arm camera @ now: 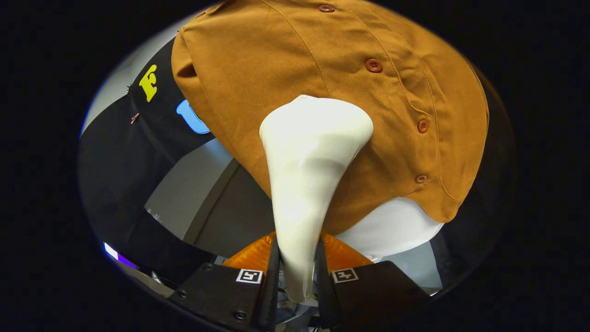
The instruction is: Iron the clothes twice with a garment steamer, once on the left side and once on the right side.
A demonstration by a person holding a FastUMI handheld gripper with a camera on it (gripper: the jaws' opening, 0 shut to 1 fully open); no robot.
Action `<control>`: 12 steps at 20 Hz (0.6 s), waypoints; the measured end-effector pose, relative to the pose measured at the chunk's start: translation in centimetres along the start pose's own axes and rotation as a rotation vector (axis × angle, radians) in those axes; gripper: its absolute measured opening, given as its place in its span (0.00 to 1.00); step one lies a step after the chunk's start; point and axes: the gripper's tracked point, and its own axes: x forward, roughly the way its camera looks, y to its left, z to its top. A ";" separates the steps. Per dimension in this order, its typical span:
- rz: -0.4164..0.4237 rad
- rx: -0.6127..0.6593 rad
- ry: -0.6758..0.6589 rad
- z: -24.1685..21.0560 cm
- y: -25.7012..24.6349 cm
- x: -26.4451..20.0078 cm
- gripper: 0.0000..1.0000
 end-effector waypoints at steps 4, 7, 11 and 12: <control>0.017 -0.027 -0.087 2.0 0.4 -4.0 0.40; -0.003 -0.060 -0.184 5.6 0.7 -7.9 0.39; -0.060 -0.109 -0.304 10.5 -1.0 -12.3 0.39; -0.077 -0.115 -0.324 11.2 -2.0 -13.4 0.39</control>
